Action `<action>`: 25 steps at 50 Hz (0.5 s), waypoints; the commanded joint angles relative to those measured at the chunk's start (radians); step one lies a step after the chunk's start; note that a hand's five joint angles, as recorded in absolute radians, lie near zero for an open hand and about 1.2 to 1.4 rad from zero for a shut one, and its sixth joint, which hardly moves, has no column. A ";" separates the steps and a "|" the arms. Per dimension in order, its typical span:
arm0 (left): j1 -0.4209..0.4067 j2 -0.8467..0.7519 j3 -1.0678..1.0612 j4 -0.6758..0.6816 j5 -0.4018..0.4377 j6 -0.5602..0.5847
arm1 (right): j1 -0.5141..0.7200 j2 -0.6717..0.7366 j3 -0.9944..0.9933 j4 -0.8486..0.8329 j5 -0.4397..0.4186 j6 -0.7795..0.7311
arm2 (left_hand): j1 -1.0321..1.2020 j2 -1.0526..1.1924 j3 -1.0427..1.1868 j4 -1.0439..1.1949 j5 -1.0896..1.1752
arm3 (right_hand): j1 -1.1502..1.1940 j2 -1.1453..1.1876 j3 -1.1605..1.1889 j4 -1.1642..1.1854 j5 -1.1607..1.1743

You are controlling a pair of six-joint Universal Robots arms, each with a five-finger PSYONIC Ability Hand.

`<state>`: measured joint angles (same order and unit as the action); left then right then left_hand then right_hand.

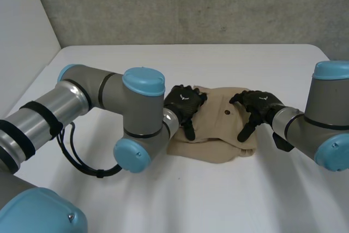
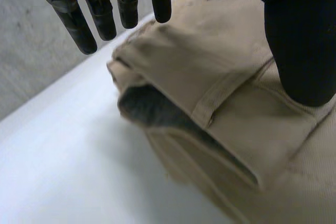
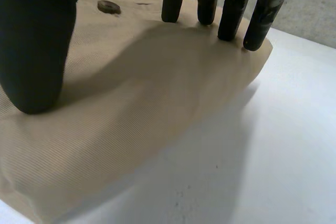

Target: Fold the shorts.

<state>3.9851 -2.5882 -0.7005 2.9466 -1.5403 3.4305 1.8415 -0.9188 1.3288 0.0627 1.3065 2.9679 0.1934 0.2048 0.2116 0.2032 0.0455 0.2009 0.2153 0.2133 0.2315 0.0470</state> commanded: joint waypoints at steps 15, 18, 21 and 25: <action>0.002 0.167 -0.076 -0.018 -0.040 0.007 | 0.025 -0.175 -0.008 -0.006 0.003 -0.090 | 0.008 -0.003 -0.010 -0.001 -0.018 | -0.026 -0.041 -0.039 -0.057 -0.047; 0.008 0.294 -0.143 -0.014 -0.040 0.004 | 0.021 -0.268 -0.019 -0.009 0.029 -0.057 | 0.003 -0.009 -0.016 -0.007 -0.024 | -0.026 -0.041 -0.039 -0.057 -0.047; 0.022 0.405 -0.197 -0.006 -0.043 0.000 | 0.015 -0.378 -0.055 -0.004 0.113 0.011 | 0.000 -0.012 -0.019 -0.010 -0.027 | -0.026 -0.041 -0.039 -0.057 -0.047; 0.083 0.589 -0.289 -0.001 -0.069 -0.036 | 0.012 -0.471 -0.098 0.021 0.212 0.048 | 0.000 -0.012 -0.019 -0.010 -0.027 | -0.026 -0.041 -0.039 -0.057 -0.047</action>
